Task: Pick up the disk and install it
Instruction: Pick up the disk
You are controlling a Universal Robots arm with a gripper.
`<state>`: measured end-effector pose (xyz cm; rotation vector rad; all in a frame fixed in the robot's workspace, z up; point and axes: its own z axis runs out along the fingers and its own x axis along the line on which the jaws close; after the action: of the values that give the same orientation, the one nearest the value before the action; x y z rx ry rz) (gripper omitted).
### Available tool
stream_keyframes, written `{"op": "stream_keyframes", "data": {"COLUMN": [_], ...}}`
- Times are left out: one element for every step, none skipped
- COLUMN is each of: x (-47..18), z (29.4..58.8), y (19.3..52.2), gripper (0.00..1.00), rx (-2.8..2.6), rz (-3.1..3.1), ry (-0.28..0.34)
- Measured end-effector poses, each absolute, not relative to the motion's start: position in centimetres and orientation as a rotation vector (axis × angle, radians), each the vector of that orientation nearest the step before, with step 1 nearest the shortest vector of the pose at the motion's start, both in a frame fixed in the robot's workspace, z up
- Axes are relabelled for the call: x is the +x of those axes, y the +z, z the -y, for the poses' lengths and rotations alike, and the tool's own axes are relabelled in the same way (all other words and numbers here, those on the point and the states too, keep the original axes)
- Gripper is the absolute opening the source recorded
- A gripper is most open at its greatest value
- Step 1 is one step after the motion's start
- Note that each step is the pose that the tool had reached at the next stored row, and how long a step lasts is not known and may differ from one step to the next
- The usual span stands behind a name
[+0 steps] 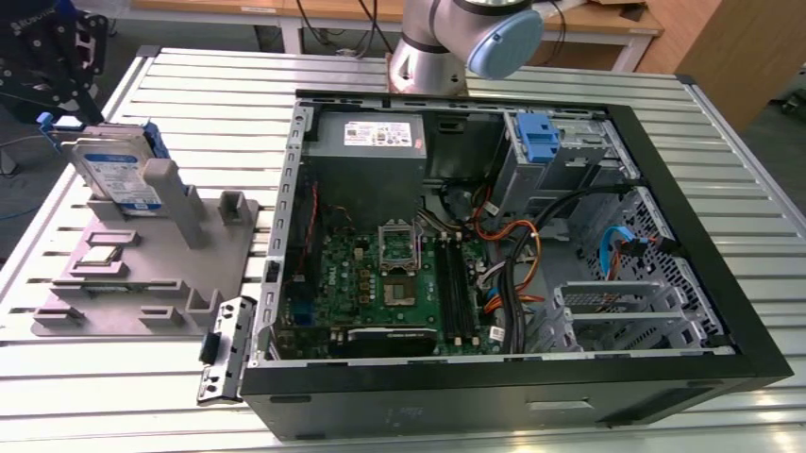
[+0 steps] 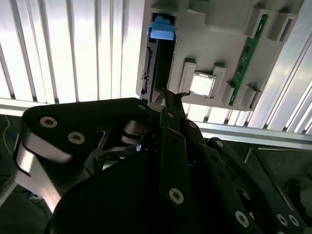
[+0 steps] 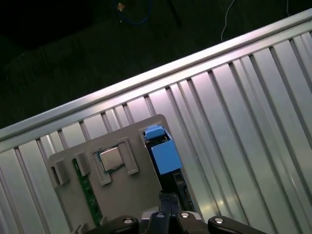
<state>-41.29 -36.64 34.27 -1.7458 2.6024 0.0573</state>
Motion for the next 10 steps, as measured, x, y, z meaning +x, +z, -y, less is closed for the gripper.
{"op": "stream_keyframes", "data": {"x": [-41.29, -41.29, -41.29, -41.29, -41.29, -41.29, -41.29, -41.29, -41.3, -41.29], "z": [36.64, 36.64, 36.64, 36.64, 36.64, 36.64, 36.64, 36.64, 36.64, 36.64], "y": [34.26, 34.25, 34.24, 34.24, 34.23, 34.22, 34.21, 34.2, 34.19, 34.18], "gripper": [0.1, 0.1, 0.1, 0.1, 0.1, 0.1, 0.1, 0.1, 0.1, 0.1], "rx": [-1.763, -1.78, -1.796, -1.81, -1.826, -1.841, -1.856, -1.872, -1.888, -1.904], "rz": [-2.59, -2.578, -2.566, -2.554, -2.541, -2.529, -2.516, -2.503, -2.49, -2.477], "ry": [0.059, 0.061, 0.063, 0.067, 0.07, 0.073, 0.076, 0.079, 0.082, 0.084]}}
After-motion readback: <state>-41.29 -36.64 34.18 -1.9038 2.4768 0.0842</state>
